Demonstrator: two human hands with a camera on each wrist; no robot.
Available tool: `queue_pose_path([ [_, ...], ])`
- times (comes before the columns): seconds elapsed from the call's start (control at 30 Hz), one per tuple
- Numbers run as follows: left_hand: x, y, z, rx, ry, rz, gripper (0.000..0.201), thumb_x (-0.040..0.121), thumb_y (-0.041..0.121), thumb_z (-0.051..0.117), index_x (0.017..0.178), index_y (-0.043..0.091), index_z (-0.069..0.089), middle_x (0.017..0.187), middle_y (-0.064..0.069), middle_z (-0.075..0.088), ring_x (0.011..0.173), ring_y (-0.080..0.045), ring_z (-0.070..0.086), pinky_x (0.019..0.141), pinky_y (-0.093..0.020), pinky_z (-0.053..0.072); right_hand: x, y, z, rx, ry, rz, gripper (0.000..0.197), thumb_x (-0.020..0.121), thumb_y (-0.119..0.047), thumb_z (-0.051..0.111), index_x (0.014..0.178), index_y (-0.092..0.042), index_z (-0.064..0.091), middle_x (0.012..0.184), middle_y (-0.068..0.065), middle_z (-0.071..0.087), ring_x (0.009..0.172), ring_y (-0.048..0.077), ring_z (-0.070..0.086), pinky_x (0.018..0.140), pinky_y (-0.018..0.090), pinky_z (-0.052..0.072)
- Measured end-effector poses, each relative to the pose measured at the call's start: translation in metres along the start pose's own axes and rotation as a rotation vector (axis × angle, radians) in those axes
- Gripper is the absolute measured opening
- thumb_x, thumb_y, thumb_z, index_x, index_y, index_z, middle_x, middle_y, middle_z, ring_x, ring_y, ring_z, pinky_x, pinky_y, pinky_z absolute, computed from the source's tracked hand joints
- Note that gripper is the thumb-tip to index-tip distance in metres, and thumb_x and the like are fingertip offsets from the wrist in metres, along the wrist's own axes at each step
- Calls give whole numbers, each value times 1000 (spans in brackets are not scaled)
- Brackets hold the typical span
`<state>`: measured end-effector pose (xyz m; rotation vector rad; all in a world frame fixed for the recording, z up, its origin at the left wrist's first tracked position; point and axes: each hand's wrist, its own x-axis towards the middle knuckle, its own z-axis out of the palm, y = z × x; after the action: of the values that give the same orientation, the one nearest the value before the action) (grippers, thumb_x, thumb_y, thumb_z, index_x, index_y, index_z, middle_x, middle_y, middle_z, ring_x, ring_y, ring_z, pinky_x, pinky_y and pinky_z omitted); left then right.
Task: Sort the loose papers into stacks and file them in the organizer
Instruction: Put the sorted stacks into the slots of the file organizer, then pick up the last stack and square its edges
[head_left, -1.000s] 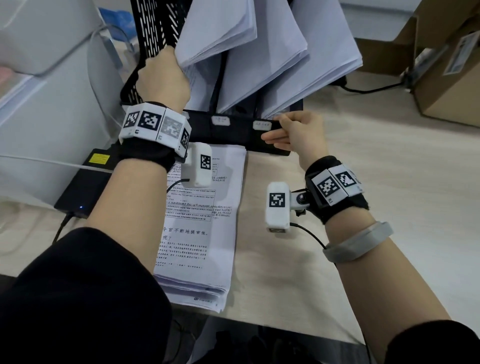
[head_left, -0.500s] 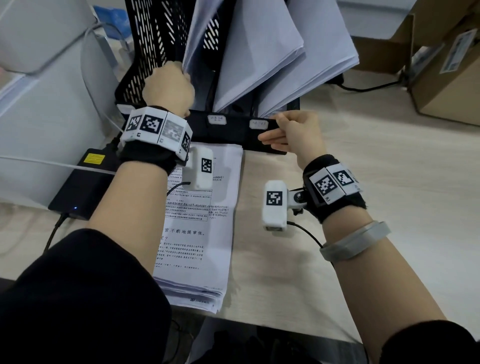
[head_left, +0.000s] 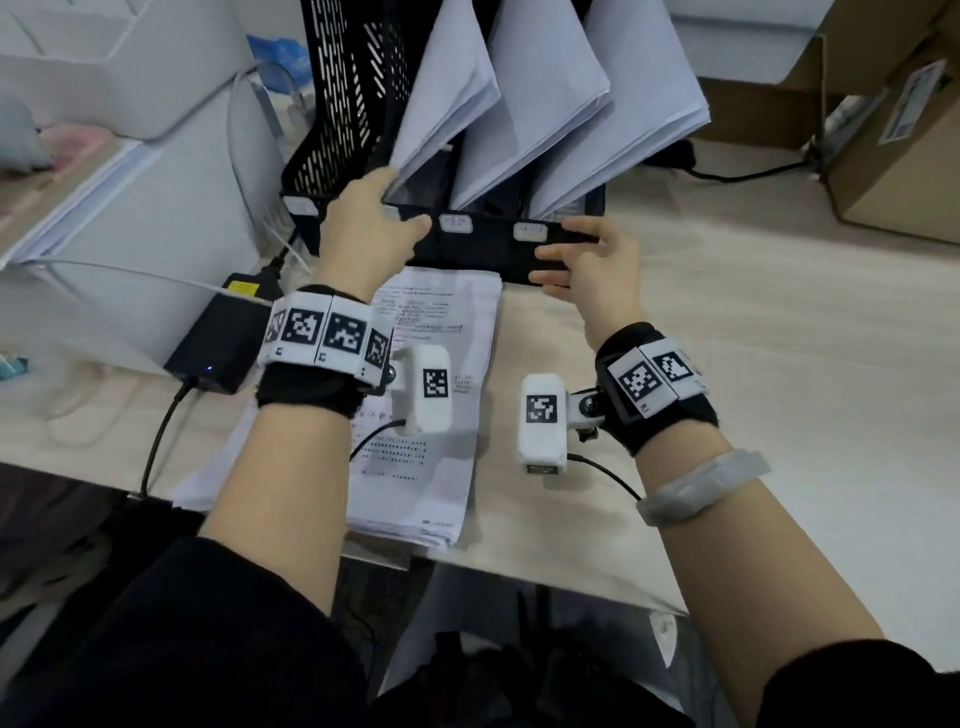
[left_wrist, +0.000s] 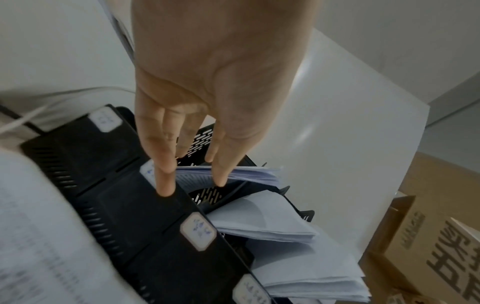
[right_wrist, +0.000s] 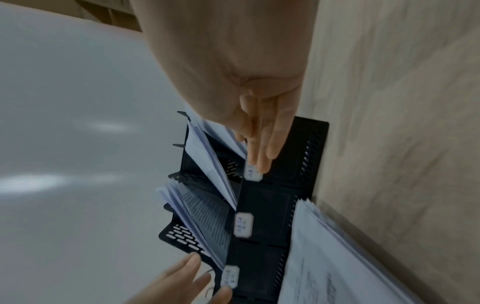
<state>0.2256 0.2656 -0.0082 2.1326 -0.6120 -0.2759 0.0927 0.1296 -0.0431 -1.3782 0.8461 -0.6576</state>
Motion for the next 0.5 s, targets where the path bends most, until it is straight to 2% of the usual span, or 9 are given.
queue_pose_path([
  [0.07,-18,-8,-1,9,-32,-21,53,86,24,63,136,19,46,139,-8,48,94,-30,67,86,-44,55,-14,3,-3,-20,-20,6,30,88,8,36,100,-11,55,83,6,68,59,19,67,58,26,54],
  [0.13,-35,-16,-4,1,-89,-48,52,88,25,63,136,18,46,141,-8,46,113,-27,59,86,-40,54,-28,7,-8,-58,-82,24,21,89,4,44,95,-10,59,85,8,70,63,20,68,62,27,54],
  [0.2,-51,-25,-11,27,-149,-86,52,88,30,63,136,17,47,141,-7,46,125,-22,51,99,-40,48,-43,12,-12,-106,-154,52,15,89,0,50,97,-8,61,89,10,70,67,21,69,64,26,55],
  [0.27,-67,-37,-18,75,-188,-132,53,89,37,61,136,17,47,143,-5,45,131,-18,44,110,-40,37,-57,18,-15,-166,-209,98,16,91,-3,52,102,-6,62,97,13,70,73,22,69,66,26,55],
  [0.37,-88,-58,-25,138,-175,-213,53,90,38,58,136,14,46,146,-7,42,133,-20,42,112,-39,34,-76,30,-15,-254,-273,185,22,92,-7,55,113,-3,59,106,14,66,82,23,67,65,26,56],
  [0.43,-98,-72,-27,177,-126,-276,55,90,39,57,137,14,45,146,-8,41,130,-25,45,110,-40,36,-89,36,-13,-274,-313,242,30,92,-10,57,121,-2,55,102,10,63,84,20,65,66,26,56],
  [0.5,-107,-85,-29,266,-67,-354,59,90,39,56,140,12,40,148,-9,37,133,-29,41,112,-42,32,-101,40,-11,-246,-343,270,36,92,-11,57,127,-3,51,98,6,59,87,18,63,71,29,56],
])
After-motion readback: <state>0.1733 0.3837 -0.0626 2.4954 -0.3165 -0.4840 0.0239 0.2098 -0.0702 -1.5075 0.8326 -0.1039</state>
